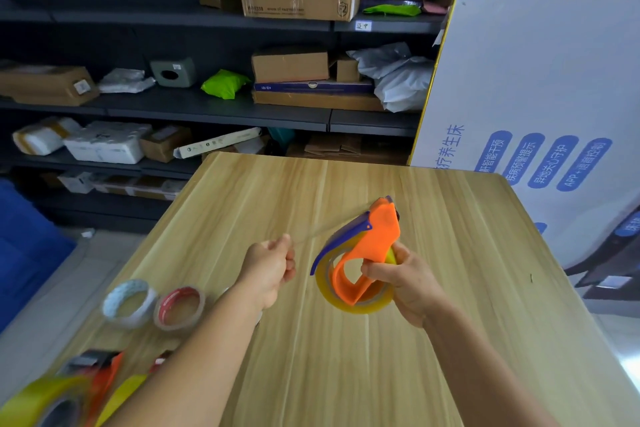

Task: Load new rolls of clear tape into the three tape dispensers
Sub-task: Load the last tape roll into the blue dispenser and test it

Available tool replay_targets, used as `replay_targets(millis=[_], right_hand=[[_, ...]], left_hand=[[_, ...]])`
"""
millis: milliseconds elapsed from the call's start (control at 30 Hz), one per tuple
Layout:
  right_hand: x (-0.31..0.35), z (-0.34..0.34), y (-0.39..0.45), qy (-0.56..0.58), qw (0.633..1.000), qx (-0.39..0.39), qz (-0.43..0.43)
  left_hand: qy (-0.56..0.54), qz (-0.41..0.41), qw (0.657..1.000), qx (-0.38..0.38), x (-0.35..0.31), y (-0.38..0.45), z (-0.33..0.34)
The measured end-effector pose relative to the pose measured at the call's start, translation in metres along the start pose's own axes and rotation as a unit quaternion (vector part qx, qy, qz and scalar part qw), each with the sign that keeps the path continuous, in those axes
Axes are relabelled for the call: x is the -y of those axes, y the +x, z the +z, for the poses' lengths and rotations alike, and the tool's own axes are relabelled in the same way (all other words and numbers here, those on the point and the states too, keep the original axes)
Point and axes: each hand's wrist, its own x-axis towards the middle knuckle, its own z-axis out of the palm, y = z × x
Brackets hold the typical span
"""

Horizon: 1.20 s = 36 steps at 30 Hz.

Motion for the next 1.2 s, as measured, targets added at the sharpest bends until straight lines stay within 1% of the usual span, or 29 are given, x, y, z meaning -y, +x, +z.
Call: replay_targets(millis=[200, 333, 500, 633, 867, 933, 1033, 1200], right_hand=[[-0.001, 0.022, -0.004, -0.023, 0.999, 0.040, 0.027], [-0.005, 0.043, -0.011, -0.035, 0.997, 0.047, 0.041], [-0.015, 0.070, -0.031, -0.054, 0.996, 0.023, 0.062], [-0.022, 0.094, -0.055, -0.080, 0.994, 0.008, 0.077], [-0.049, 0.134, -0.117, -0.093, 0.988, -0.042, 0.119], [-0.057, 0.140, -0.135, -0.096, 0.986, -0.053, 0.126], [-0.064, 0.146, -0.160, -0.101, 0.983, -0.065, 0.139], [-0.069, 0.150, -0.184, -0.103, 0.978, -0.086, 0.158]], left_hand=[[-0.052, -0.050, 0.996, -0.051, 0.029, -0.013, -0.015], [-0.104, -0.046, 0.991, -0.067, 0.044, -0.032, -0.035], [-0.169, -0.062, 0.983, -0.040, 0.058, -0.058, -0.066], [-0.194, -0.089, 0.977, -0.017, 0.082, -0.084, -0.088], [-0.208, -0.135, 0.969, -0.013, 0.123, -0.145, -0.130], [-0.200, -0.131, 0.971, -0.010, 0.134, -0.160, -0.137], [-0.232, -0.124, 0.965, 0.006, 0.148, -0.178, -0.145], [-0.246, -0.140, 0.959, 0.031, 0.167, -0.205, -0.145]])
